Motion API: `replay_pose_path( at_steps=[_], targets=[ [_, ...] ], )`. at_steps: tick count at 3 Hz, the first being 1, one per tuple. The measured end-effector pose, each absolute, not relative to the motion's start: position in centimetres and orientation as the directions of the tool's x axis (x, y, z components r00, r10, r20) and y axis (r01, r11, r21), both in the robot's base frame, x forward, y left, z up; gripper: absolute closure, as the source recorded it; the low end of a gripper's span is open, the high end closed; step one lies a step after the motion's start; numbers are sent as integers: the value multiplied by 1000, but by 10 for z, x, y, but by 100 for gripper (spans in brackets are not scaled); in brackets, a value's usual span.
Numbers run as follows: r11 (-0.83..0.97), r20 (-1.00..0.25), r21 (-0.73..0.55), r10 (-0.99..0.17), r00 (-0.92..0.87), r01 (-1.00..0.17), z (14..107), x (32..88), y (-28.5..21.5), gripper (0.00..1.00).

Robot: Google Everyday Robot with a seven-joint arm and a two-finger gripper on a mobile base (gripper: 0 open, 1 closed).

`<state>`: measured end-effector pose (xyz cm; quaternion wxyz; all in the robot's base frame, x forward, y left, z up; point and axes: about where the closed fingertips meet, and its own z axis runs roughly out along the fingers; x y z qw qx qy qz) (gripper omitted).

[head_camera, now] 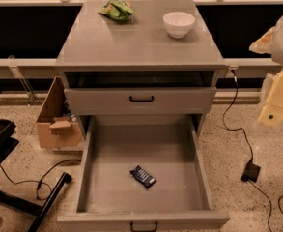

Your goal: Pick rxbar blueberry from middle drawer and place on counter

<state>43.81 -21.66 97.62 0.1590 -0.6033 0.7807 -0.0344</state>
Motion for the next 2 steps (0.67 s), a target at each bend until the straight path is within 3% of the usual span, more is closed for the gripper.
replay_pose_path(
  at_steps=[2],
  targets=[
    [346,-251,-199,-922,-294,-917,930,443,-181,0]
  ],
)
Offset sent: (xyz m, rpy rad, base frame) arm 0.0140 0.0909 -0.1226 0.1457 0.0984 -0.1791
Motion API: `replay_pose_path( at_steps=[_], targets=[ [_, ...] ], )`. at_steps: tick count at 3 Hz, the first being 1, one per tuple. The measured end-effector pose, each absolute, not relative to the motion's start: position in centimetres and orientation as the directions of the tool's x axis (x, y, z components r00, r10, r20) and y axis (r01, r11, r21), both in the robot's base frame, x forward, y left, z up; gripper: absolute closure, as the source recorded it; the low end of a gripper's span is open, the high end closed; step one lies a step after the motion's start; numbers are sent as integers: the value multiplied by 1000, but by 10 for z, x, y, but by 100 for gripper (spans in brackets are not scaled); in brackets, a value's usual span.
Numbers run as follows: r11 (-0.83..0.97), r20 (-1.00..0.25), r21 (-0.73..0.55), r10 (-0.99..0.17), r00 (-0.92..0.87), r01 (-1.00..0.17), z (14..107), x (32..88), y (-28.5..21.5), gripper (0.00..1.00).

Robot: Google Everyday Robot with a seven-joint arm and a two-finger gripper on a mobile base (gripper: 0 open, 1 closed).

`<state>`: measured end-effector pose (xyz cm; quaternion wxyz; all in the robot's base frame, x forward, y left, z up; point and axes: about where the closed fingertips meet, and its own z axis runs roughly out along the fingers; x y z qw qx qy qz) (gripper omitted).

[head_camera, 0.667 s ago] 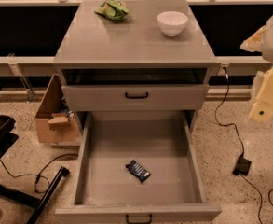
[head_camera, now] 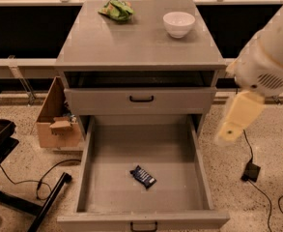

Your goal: Pick rxbar blueberry from middle drawer and place on counter

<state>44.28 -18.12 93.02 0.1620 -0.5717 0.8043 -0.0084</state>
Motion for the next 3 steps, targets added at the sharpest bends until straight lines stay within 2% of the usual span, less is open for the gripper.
replay_pose_path(
  at_steps=[3],
  targets=[
    [571,-244,-31,-801,-547,-821,733,500,-70,0]
  ],
)
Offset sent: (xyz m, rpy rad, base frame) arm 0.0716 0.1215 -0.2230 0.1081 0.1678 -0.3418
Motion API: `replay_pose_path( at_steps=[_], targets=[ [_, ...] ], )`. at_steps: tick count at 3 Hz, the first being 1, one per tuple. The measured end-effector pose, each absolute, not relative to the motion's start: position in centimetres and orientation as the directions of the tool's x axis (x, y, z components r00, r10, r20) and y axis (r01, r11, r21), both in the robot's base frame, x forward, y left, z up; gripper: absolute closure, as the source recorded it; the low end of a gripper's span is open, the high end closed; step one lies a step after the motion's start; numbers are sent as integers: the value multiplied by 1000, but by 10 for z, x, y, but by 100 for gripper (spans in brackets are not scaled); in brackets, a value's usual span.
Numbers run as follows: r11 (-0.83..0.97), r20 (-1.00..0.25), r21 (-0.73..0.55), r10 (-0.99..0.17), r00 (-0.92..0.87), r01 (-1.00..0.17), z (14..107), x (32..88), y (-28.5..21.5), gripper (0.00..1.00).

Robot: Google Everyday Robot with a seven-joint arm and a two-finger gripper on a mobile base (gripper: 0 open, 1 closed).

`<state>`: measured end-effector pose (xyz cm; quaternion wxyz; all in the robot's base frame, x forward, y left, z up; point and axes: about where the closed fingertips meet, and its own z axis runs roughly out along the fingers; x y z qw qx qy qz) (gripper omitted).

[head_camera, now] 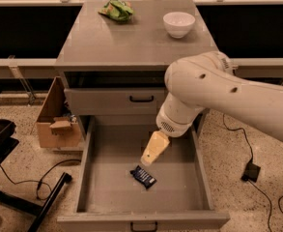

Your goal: Pick rxbar blueberry from middle drawer and place on counter

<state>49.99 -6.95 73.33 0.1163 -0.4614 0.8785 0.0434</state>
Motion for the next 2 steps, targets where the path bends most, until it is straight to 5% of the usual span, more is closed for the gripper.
replay_pose_path(
  at_steps=[2],
  targets=[
    [593,-223,5,-785,-579,-805,703,506,-51,0]
  ],
)
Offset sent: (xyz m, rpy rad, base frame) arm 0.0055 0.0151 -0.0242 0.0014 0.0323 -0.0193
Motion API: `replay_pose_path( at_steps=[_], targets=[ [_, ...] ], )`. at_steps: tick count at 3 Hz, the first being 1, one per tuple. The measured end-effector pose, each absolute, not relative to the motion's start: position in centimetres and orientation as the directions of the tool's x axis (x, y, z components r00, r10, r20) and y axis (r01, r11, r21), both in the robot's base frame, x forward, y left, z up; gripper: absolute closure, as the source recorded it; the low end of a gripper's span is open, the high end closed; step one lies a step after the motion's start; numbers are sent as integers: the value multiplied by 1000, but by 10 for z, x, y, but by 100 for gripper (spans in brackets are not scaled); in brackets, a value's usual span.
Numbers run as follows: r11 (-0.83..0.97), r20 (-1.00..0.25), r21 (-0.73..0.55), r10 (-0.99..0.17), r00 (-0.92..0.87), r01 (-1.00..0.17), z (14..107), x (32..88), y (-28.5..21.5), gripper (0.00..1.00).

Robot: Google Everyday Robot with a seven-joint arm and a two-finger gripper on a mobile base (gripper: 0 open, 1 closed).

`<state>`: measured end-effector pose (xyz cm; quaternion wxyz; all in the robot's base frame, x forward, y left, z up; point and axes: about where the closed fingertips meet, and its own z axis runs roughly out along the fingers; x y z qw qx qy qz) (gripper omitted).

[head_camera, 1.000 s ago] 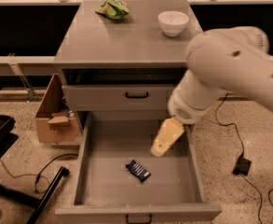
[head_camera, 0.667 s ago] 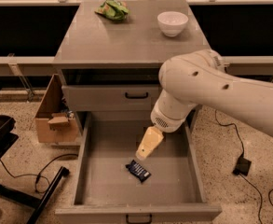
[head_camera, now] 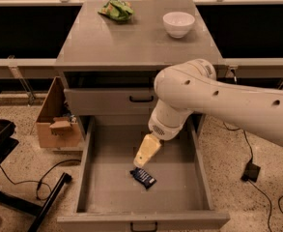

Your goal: Pick rxbar blueberry from middle drawer and place on counter

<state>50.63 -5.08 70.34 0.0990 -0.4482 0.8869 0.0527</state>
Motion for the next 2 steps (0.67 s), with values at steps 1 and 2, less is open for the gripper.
replay_pose_path(
  at_steps=[1,2],
  targets=[
    [588,-209,49,-784,-585,-807,680,509,-44,0],
    [588,-215,119,-772,-599,-800,624,511,-39,0]
  ],
)
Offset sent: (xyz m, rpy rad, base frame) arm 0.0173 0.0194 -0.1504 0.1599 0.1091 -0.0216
